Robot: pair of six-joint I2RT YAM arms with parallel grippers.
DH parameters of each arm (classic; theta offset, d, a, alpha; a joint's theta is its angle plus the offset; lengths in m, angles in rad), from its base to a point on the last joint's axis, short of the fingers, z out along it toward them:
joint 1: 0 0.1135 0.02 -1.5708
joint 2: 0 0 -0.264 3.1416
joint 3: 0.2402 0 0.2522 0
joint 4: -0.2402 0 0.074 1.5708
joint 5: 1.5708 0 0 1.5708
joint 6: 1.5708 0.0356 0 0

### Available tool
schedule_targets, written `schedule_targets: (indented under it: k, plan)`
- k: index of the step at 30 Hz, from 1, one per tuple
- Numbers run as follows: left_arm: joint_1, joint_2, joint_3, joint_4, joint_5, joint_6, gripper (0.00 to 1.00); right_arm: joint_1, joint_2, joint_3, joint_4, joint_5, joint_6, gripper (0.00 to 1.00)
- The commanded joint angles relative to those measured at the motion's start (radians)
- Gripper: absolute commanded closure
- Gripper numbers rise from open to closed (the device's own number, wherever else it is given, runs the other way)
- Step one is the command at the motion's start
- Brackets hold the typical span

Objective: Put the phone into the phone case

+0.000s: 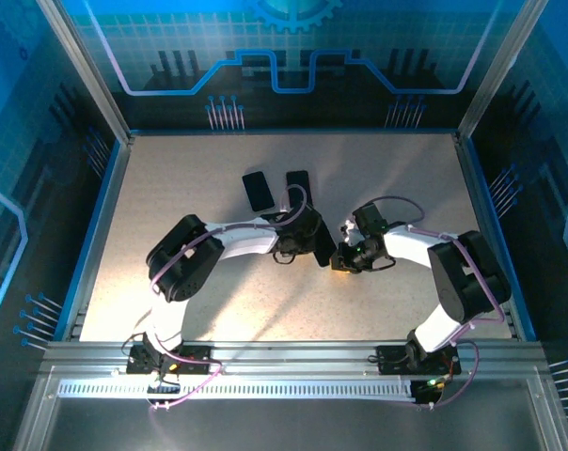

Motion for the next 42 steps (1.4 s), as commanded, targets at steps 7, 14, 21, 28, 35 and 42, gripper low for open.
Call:
schedule_targets:
  k: [7,14,21,28,35,42]
  plan:
    - [0.018,0.114,0.165,0.031,0.036,0.034,0.86,-0.022,0.075,0.048,0.074,0.037,0.008,0.81]
    - [0.046,0.13,0.185,0.046,0.05,0.028,0.86,-0.042,0.113,0.111,0.089,0.081,0.019,0.81]
    - [0.085,0.152,0.204,0.066,0.076,0.031,0.85,-0.078,0.149,0.218,0.104,0.098,0.038,0.81]
    - [0.108,0.226,0.298,0.06,0.112,0.041,0.85,-0.097,0.18,0.284,0.116,0.115,0.051,0.81]
    - [0.119,0.277,0.398,0.055,0.116,0.037,0.84,-0.106,0.251,0.34,0.133,0.11,0.065,0.8]
    - [0.137,0.317,0.467,0.049,0.11,0.018,0.83,-0.108,0.32,0.382,0.148,0.118,0.069,0.8]
